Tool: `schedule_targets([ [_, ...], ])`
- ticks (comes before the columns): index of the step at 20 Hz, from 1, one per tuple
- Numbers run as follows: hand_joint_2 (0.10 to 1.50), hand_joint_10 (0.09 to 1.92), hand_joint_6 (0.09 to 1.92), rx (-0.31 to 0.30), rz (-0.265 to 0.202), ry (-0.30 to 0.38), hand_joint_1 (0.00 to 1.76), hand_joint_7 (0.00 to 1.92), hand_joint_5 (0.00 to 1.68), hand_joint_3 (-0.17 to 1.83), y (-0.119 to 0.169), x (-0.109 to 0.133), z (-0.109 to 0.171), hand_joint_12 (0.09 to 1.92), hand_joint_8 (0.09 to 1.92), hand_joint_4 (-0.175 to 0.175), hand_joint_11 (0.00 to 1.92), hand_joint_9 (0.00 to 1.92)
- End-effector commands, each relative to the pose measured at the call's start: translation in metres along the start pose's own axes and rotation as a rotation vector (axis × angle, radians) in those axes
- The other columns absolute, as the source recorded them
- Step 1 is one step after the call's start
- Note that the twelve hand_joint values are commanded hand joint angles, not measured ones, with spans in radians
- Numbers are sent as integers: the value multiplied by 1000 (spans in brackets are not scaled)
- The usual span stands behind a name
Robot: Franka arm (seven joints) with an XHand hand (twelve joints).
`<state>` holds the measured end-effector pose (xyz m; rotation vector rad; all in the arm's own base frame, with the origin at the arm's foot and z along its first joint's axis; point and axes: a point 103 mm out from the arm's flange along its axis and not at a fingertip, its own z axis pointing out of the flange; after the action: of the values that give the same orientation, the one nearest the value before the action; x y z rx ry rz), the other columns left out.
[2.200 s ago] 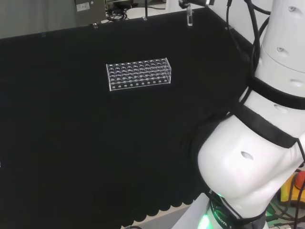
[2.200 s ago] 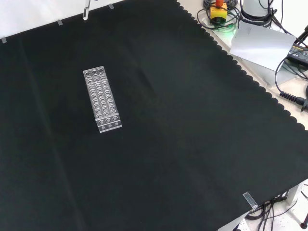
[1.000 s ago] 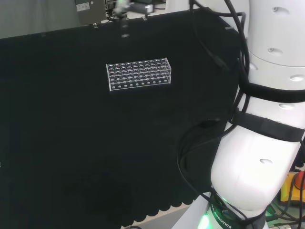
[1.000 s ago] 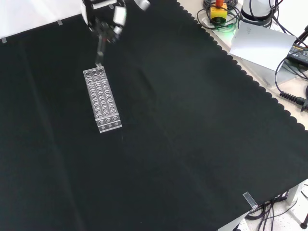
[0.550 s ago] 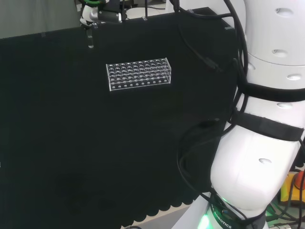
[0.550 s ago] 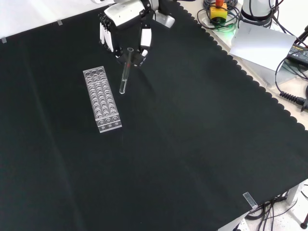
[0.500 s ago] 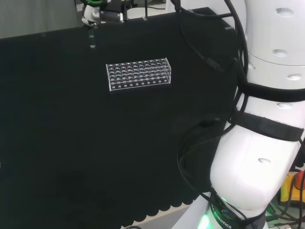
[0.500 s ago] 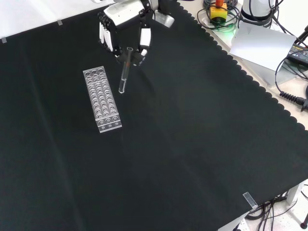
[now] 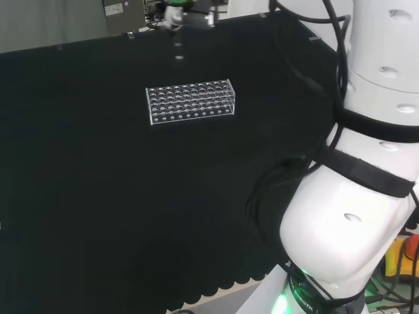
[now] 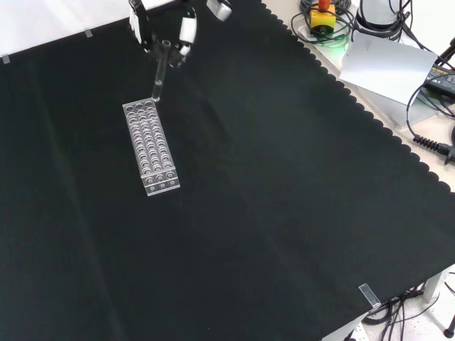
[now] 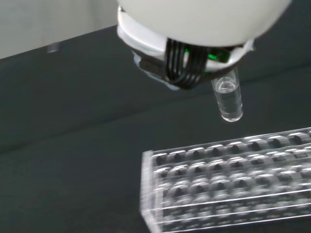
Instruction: Shake the test tube.
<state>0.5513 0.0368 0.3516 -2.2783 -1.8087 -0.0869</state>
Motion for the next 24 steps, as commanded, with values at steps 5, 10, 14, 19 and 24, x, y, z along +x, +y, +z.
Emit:
schedule_targets([
  [5,547,422,452,-65,153,-87,1441,1494,1382,734,6,-86,-22,1089,466,-175,1084,1379],
  [10,547,422,452,-50,101,-71,1441,1494,1383,734,7,-60,-15,1090,466,-175,1084,1379],
  [14,547,422,451,-20,40,-39,1441,1494,1383,734,6,-20,-3,1091,465,-175,1083,1380],
  [19,547,422,451,22,-64,-6,1441,1494,1383,735,0,38,13,1092,465,-175,1082,1380],
  [24,547,422,451,51,-191,13,1441,1494,1383,735,-13,94,20,1094,465,-175,1082,1380],
])
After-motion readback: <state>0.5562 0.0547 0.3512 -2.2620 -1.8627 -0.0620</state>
